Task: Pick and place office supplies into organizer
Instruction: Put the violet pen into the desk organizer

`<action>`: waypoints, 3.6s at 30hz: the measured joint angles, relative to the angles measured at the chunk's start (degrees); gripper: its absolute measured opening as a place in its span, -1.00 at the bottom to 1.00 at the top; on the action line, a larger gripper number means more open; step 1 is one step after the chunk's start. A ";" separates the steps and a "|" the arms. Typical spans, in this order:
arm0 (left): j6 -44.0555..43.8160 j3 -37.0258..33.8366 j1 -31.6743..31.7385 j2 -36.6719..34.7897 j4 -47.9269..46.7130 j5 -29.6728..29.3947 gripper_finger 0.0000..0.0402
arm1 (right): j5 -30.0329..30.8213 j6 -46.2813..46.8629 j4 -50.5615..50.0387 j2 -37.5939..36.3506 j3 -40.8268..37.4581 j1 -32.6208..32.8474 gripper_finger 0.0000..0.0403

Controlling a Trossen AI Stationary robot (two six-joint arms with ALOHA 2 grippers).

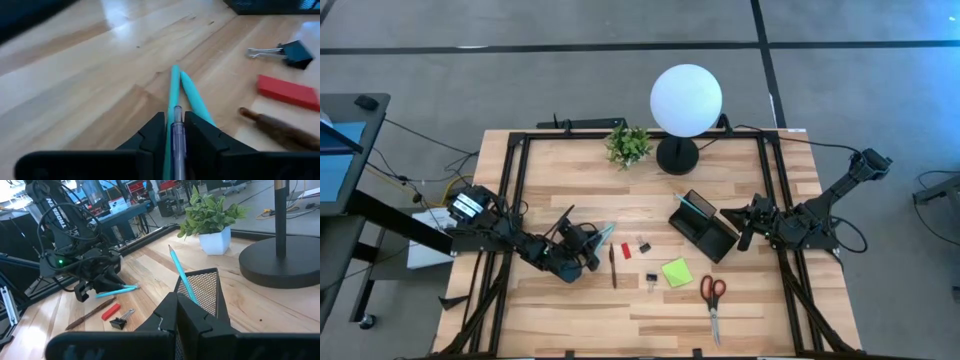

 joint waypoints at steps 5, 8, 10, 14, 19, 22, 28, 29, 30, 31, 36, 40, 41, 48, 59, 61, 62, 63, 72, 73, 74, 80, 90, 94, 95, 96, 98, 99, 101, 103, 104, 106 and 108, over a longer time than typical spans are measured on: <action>-2.36 -0.01 -0.02 0.12 0.52 -0.69 -0.85 | 0.00 0.00 0.00 0.00 0.00 0.00 -1.00; -4.12 -0.01 -0.04 0.20 0.66 -1.79 -0.85 | -0.02 0.00 0.00 0.00 0.00 0.00 -1.00; -4.68 -0.06 -0.04 0.23 1.19 -2.66 -0.85 | 0.00 0.02 0.00 0.00 0.00 0.00 -1.00; -3.22 -0.17 0.01 0.38 6.04 -5.22 -0.83 | 0.00 0.00 0.00 0.00 0.00 0.00 -1.00; 2.64 1.05 1.98 0.50 10.53 -7.21 -0.86 | 0.00 0.00 0.00 0.00 0.00 0.00 -1.00; 5.09 3.05 3.53 0.46 10.75 -7.61 -0.87 | 0.00 0.00 0.00 0.00 0.00 0.00 -1.00; 15.65 8.29 6.99 0.04 11.54 -6.99 -0.88 | 0.00 -0.02 0.00 0.00 0.00 0.00 -1.00; 17.32 9.09 7.66 0.04 11.87 -6.20 -0.88 | 0.00 -0.02 0.00 0.00 0.00 0.00 -1.00; 19.01 9.80 8.28 0.04 12.57 -5.21 -0.88 | 0.00 -0.02 0.00 0.00 0.00 0.00 -1.00; 20.61 10.54 8.93 0.03 12.99 -4.28 -0.88 | 0.00 -0.02 0.00 0.00 0.00 0.00 -1.00; 29.95 13.58 11.88 0.00 18.36 -0.89 -0.88 | 0.00 -0.02 0.00 0.00 0.00 0.00 -1.00; 39.22 16.55 14.94 -0.02 29.17 6.28 -0.88 | 0.00 -0.04 0.00 0.00 0.00 0.00 -1.00; 41.35 17.47 15.78 -0.03 32.38 8.64 -0.88 | 0.00 -0.04 0.00 0.00 0.00 0.00 -1.00; 56.24 25.48 22.39 -0.09 49.70 32.95 -0.88 | 1.87 -0.02 0.02 0.00 0.00 0.00 -1.00; 60.27 46.27 29.03 8.78 51.38 65.84 -0.88 | 13.42 6.17 -0.24 0.00 0.00 0.02 -1.00; 58.02 51.48 29.30 13.61 52.78 67.83 -0.88 | 17.48 6.28 -0.29 0.00 0.00 0.02 -1.00; 57.28 54.18 29.40 16.59 53.76 68.12 -0.88 | 20.10 6.28 -0.45 0.00 0.00 0.02 -1.00; 56.75 57.17 29.55 19.97 54.74 68.16 -0.88 | 22.65 6.29 -0.58 -0.09 0.00 0.02 -1.00; 46.82 90.38 34.66 43.58 58.10 76.94 -0.88 | 28.62 4.60 -1.62 -0.48 0.00 0.17 -1.00; 45.63 93.57 35.33 45.54 57.43 77.20 -0.88 | 29.87 4.00 -1.57 -0.48 0.00 0.15 -1.00; 44.17 96.19 36.01 47.20 57.40 77.17 -0.88 | 30.98 3.50 -1.64 -0.48 0.00 0.16 -1.00; 36.76 101.91 38.50 52.33 58.23 77.89 -0.88 | 32.98 -0.89 -1.14 -0.83 0.02 -0.28 -1.00; 35.64 103.00 38.32 52.90 58.51 80.56 -0.88 | 32.94 -1.12 -3.27 -0.83 0.02 0.28 -1.00; 32.87 104.36 38.27 52.83 57.02 82.08 -0.88 | 32.94 -0.36 -3.42 -0.82 0.02 0.28 -1.00; 32.92 104.37 38.15 52.83 56.45 82.25 -0.87 | 32.94 -0.27 -3.41 -0.81 0.02 0.28 -1.00; 33.26 104.35 38.07 52.83 55.84 82.49 -0.88 | 32.94 -0.22 -3.41 -0.83 0.02 0.28 -1.00; 34.50 104.35 37.93 52.83 54.23 82.59 -0.87 | 32.94 -0.20 -3.41 -0.83 0.02 0.28 -1.00; 35.10 104.35 37.84 52.83 53.54 82.76 -0.87 | 32.94 -0.15 -3.41 -0.83 0.02 0.34 -1.00; 35.42 104.35 37.77 52.83 52.07 83.08 -0.87 | 32.94 -0.02 -3.41 -0.83 0.02 0.86 -1.00; 35.42 103.92 37.92 52.83 51.24 83.02 -0.87 | 32.93 -0.02 -3.41 -0.83 0.02 1.88 -1.00; 35.41 103.29 38.07 52.76 51.22 82.88 -0.87 | 32.93 -0.03 -3.41 -0.83 0.02 2.57 -1.00; 34.54 102.37 38.45 52.80 52.14 82.85 -0.87 | 32.92 -0.02 -3.41 -0.83 0.02 4.17 -1.00; 33.44 101.56 38.60 52.85 53.70 82.82 -0.87 | 32.92 -0.04 -3.41 -0.83 0.02 5.78 -1.00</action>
